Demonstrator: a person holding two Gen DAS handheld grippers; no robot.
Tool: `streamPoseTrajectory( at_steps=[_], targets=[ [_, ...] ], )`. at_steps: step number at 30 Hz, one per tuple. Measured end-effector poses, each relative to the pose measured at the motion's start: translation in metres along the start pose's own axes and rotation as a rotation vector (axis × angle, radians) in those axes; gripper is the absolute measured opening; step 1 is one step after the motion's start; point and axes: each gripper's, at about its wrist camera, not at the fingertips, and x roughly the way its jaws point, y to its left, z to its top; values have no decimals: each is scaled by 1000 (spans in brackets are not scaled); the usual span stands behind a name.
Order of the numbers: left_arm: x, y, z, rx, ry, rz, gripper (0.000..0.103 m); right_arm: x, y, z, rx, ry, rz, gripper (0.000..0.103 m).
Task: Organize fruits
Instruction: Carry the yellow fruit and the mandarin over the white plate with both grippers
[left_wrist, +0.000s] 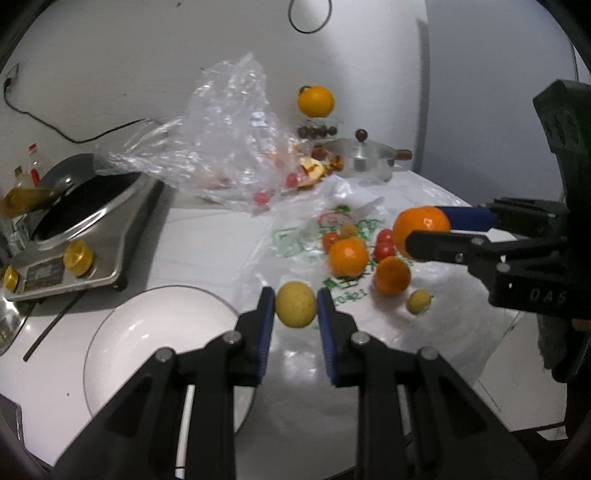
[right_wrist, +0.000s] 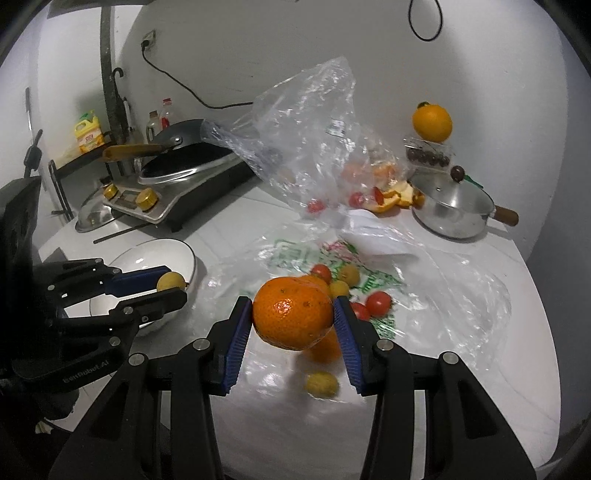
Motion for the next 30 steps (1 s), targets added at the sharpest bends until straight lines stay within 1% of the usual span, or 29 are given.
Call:
streamPoseTrajectory(
  at_steps=[10,16,20,24,30],
  targets=[
    [-15,45,-20,-89,-10,45,24,17,46,11,-62,21,30,48],
    [-22,72,-35,-143,-3,78,24,35,74,15,-98,53,76,48],
    [-21,87,-45,-187,11,100,24,45,92,16,-126,68,103,48],
    [-18,99,-56,-229,31,105,24,52,105,17,-144,82,119,48],
    [-15,110,-63,-248,41,113,24,64,118,14,-152,109,133,48]
  ],
)
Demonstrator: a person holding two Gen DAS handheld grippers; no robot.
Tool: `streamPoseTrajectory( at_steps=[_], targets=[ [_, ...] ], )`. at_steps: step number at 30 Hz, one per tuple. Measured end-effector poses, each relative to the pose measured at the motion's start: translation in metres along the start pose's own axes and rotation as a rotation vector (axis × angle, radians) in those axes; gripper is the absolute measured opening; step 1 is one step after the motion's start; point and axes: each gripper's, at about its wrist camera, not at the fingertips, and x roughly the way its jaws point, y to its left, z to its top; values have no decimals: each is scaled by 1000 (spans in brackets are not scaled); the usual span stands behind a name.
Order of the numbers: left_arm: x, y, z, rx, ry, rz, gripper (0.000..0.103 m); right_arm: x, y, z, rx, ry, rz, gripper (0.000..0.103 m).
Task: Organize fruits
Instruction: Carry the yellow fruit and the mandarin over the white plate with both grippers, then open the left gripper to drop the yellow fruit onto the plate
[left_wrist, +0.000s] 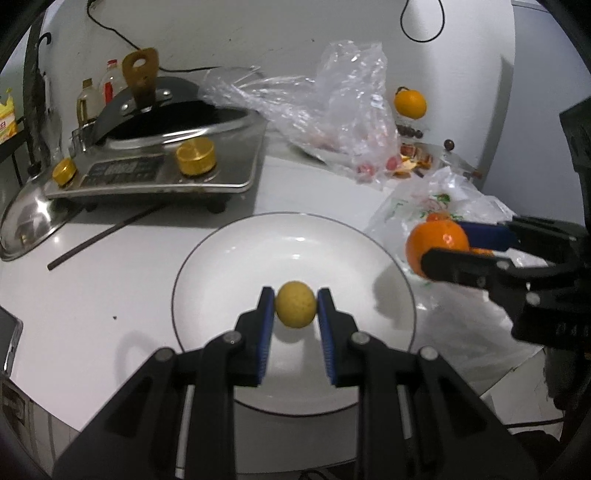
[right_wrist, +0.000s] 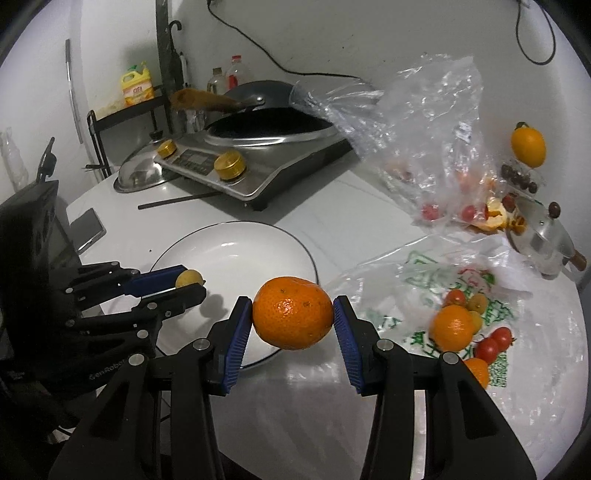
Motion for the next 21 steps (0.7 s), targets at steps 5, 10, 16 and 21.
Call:
streamPoseTrajectory(
  at_steps=[5,10,16,21],
  targets=[
    [5,14,0,-11,10,15,24,11,10,-2,-7,24,15,48],
    [8,26,-1,-30,25,23,25,20,19,-5,-5,44,32,48],
    [9,34,-1,-51,21,20,26,29,30,-7,-14,69,48,48],
    [-2,38,-1,-46,-5,20,31,33,38,-8,-23,76,63,48]
  ],
)
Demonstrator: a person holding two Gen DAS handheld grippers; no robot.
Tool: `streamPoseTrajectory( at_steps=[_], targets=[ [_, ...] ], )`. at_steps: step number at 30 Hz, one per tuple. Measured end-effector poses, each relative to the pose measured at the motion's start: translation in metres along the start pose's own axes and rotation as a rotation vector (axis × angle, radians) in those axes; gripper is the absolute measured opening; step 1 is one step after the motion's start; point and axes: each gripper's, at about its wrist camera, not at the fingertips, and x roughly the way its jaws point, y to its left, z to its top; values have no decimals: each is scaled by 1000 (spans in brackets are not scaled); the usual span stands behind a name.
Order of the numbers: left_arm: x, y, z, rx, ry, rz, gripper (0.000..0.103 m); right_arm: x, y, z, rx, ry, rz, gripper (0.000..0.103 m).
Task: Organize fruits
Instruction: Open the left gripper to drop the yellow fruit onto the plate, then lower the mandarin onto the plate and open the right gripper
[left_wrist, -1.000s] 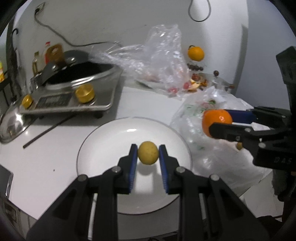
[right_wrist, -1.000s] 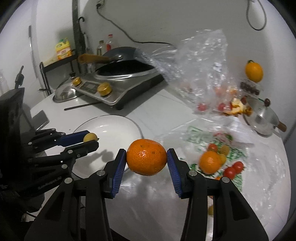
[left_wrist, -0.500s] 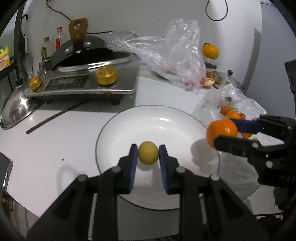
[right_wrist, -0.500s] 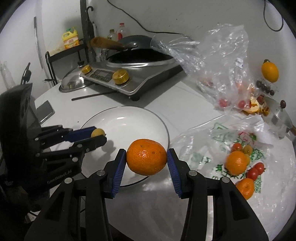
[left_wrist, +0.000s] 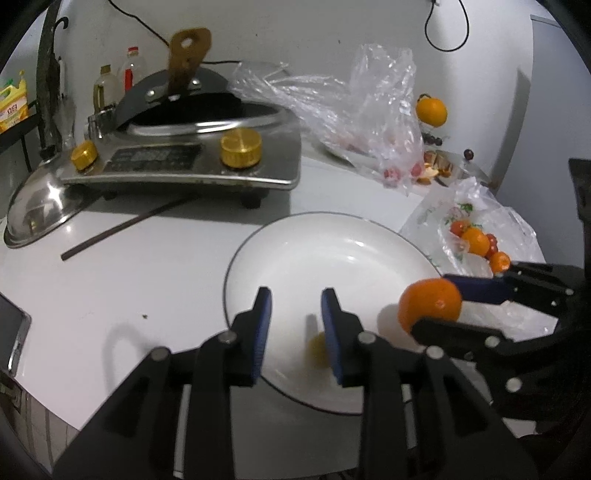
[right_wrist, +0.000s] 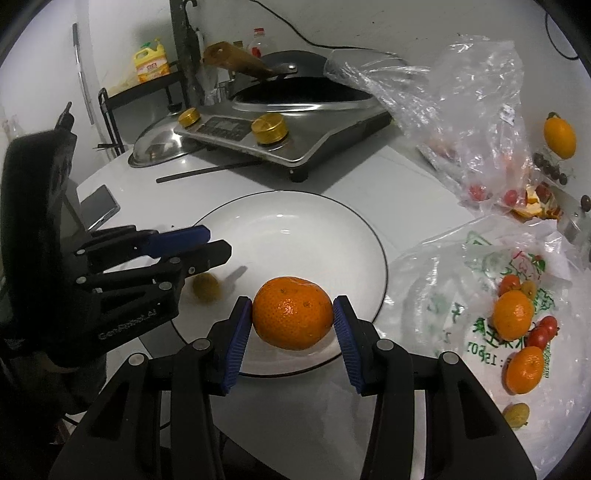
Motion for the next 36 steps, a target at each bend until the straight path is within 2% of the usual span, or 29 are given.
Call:
streamPoseTrajectory(
  at_steps=[6,8,9,21,23,25,27,29,36],
  targets=[
    [-12,12,1,-18,-23,26,38,10,14,0,-16,15,29,48],
    [-14,16,1,-27,-29,32,51,13,17,0,-21,23,34,48],
    [-15,18,0,-38,-33,33,54,14,18,0,-21,25,34,48],
    [-20,22,-2,-63,-41,58,56,20,22,-1,-19,28,30,49],
    [-20,21,-2,-65,-43,60,65,20,23,-2,-25,29,28,49],
    [-22,21,-2,-80,-49,61,70,18,22,-2,-25,21,23,49],
    [-22,20,-1,-82,-47,65,70,14,20,-2,-21,10,26,50],
    [-23,18,-1,-79,-46,69,70,11,18,-1,-18,-1,26,56],
    [-26,9,0,-64,-43,75,70,1,10,-3,-11,-22,24,57]
  ],
)
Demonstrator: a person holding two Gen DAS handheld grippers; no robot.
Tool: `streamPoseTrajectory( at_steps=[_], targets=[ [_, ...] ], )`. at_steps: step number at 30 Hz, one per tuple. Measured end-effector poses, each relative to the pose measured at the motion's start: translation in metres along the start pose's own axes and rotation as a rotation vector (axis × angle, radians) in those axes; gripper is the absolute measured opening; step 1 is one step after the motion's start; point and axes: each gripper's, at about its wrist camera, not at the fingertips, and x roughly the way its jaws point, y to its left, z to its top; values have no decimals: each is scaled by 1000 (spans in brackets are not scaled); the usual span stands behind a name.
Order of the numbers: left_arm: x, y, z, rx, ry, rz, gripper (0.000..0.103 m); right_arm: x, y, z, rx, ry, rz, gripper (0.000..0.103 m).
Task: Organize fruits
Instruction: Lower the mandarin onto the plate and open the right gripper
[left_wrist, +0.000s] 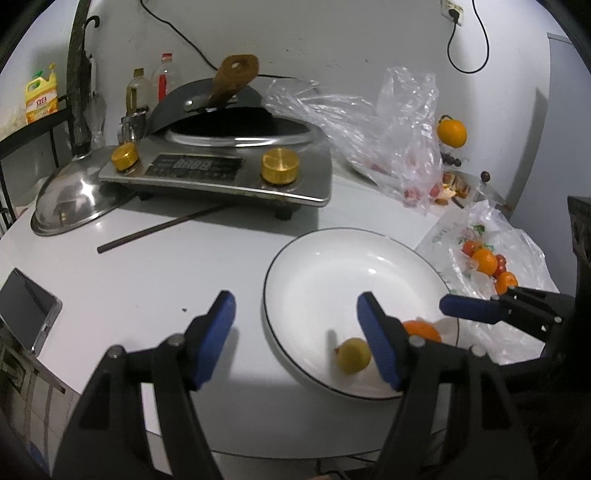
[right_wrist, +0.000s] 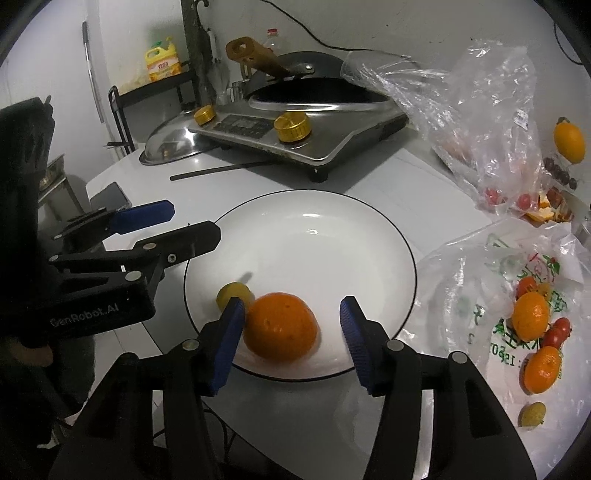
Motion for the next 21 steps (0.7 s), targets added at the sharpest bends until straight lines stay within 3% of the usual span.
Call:
streamPoseTrajectory(
  at_steps=[12,21],
  targets=[
    [-11,-31,4,33,-8,-18,70,-28,-25,-4,33,-59,-20,57],
    [-11,-72,4,82,10,-82,73,-55,-53,-13,72,-106,-60,57]
  ],
)
